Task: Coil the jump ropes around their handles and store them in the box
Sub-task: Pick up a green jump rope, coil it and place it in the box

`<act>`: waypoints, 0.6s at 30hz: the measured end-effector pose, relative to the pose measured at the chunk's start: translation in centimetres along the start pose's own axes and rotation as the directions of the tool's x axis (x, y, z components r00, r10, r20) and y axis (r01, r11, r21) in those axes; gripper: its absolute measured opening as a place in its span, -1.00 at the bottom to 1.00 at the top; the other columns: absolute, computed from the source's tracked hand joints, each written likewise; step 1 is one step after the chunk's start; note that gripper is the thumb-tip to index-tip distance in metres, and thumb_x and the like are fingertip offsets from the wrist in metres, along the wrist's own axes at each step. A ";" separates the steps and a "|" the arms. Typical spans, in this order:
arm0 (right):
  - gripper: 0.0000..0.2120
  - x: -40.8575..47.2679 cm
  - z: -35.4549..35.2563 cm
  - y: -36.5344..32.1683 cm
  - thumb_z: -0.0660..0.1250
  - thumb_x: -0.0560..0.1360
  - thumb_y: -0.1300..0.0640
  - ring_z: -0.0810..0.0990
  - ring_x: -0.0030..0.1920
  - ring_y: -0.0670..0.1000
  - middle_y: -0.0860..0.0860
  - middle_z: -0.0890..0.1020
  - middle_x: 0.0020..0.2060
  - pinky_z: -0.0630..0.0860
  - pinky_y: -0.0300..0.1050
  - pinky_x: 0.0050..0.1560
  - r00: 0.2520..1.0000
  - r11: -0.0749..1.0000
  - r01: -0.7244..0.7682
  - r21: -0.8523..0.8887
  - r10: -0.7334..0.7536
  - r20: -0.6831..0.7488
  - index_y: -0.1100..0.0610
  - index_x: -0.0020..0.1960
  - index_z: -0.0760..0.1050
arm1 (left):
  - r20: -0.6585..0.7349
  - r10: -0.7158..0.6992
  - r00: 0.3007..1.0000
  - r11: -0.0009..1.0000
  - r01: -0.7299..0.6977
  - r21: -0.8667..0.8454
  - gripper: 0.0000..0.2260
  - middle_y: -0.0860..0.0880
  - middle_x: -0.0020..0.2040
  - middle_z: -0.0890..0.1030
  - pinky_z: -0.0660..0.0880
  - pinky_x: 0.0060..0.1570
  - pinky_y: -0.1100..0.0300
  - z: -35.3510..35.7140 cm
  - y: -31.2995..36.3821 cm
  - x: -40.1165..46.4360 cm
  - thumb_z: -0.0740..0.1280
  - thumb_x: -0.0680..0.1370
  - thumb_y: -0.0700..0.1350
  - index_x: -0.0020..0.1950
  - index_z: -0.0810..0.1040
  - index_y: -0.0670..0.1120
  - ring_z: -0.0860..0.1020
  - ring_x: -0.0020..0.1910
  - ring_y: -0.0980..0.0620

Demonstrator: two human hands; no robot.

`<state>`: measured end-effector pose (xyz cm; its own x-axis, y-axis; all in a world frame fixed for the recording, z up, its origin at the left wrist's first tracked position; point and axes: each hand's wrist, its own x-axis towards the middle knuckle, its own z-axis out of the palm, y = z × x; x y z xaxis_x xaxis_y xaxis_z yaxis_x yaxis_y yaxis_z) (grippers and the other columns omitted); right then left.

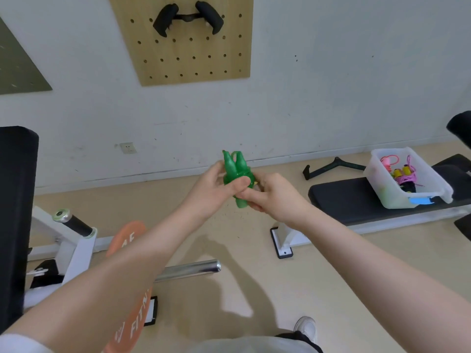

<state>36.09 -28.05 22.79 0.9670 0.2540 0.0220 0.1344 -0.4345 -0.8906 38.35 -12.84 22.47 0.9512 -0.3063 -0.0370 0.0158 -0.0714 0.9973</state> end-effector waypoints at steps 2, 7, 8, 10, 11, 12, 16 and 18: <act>-0.76 -0.1 1.5 -0.3 0.27 0.54 0.08 0.23 -0.58 -0.13 -0.11 0.35 -0.63 0.20 -0.32 -0.51 1.000 0.982 -0.031 0.185 0.031 0.000 0.27 -0.14 0.45 | 0.048 -0.109 0.993 0.973 0.117 -0.197 -0.78 -0.01 -0.05 0.60 0.58 -0.08 0.11 0.8 0.3 -0.4 0.41 0.45 -0.04 0.05 0.48 0.07 0.62 -0.13 0.09; -0.63 0.2 2.9 0.8 0.27 0.53 -0.02 0.26 -0.59 -0.16 -0.12 0.34 -0.64 0.21 -0.26 -0.49 0.990 0.984 -0.124 0.130 0.131 -0.052 0.12 -0.39 0.35 | 0.012 -0.292 0.956 0.911 0.282 -0.300 -0.81 -0.02 -0.14 0.61 0.62 -0.14 -0.05 1.7 0.3 -0.7 0.37 0.50 -0.09 0.08 0.46 -0.03 0.63 -0.23 -0.01; -0.63 0.2 2.9 1.1 0.28 0.51 -0.05 0.30 -0.56 -0.14 -0.11 0.36 -0.61 0.24 -0.21 -0.45 0.990 0.991 -0.130 0.023 0.131 -0.060 0.13 -0.38 0.37 | -0.001 -0.322 0.947 0.903 0.306 -0.302 -0.82 -0.03 -0.14 0.62 0.60 -0.09 -0.07 1.7 0.0 -0.6 0.37 0.50 -0.09 0.07 0.47 -0.03 0.63 -0.20 -0.03; -0.62 0.1 2.9 1.2 0.27 0.51 -0.10 0.37 -0.50 -0.06 -0.03 0.42 -0.55 0.30 -0.15 -0.38 0.991 0.981 -0.132 -0.144 0.129 -0.035 0.18 -0.31 0.43 | -0.026 -0.342 0.939 0.903 0.321 -0.286 -0.85 -0.05 -0.15 0.61 0.60 -0.09 -0.04 1.9 -0.6 -0.6 0.37 0.50 -0.11 0.04 0.47 -0.04 0.61 -0.20 -0.03; -0.60 0.0 2.6 1.1 0.25 0.51 -0.10 0.39 -0.48 -0.04 -0.01 0.44 -0.53 0.33 -0.13 -0.35 0.992 0.968 -0.123 -0.217 0.129 0.013 0.22 -0.26 0.47 | -0.044 -0.319 0.947 0.924 0.300 -0.240 -0.87 -0.05 -0.17 0.60 0.60 -0.15 0.02 1.9 -0.9 -0.6 0.37 0.50 -0.13 0.02 0.48 -0.04 0.59 -0.24 -0.02; -0.58 -0.1 2.0 1.0 0.23 0.52 -0.11 0.41 -0.46 -0.03 0.00 0.46 -0.51 0.36 -0.11 -0.32 0.988 0.947 -0.099 -0.307 0.130 0.082 0.26 -0.20 0.51 | -0.065 -0.277 0.959 0.950 0.263 -0.170 -0.88 -0.05 -0.20 0.58 0.59 -0.23 0.10 1.9 -1.2 -0.6 0.37 0.50 -0.16 -0.01 0.48 -0.04 0.57 -0.29 0.01; -0.67 -0.8 -1.4 -0.3 0.15 0.58 -0.06 0.37 -0.37 -0.04 -0.12 0.38 -0.45 0.35 -0.09 -0.23 0.954 0.780 0.121 -0.614 0.080 0.290 0.14 -0.07 0.57 | -0.065 -0.240 0.968 0.970 0.237 -0.061 -0.86 -0.06 -0.20 0.51 0.51 -0.39 0.24 1.1 -1.9 -1.2 0.37 0.49 -0.24 -0.03 0.48 -0.05 0.49 -0.36 0.02; -0.72 -1.0 -2.5 -1.1 0.14 0.59 0.00 0.31 -0.43 -0.15 -0.14 0.33 -0.48 0.24 -0.25 -0.33 0.934 0.746 0.214 -0.630 0.032 0.355 0.11 -0.06 0.55 | 0.025 -0.231 0.973 0.968 0.232 -0.093 -0.85 -0.06 -0.22 0.52 0.48 -0.34 0.18 0.7 -2.4 -1.5 0.42 0.45 -0.19 -0.07 0.50 -0.03 0.47 -0.42 0.00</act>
<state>35.49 -30.03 24.87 0.8306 0.5304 -0.1696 0.4438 -0.8144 -0.3739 36.64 -12.88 20.05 0.9138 -0.3051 -0.2681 0.2650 -0.0522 0.9628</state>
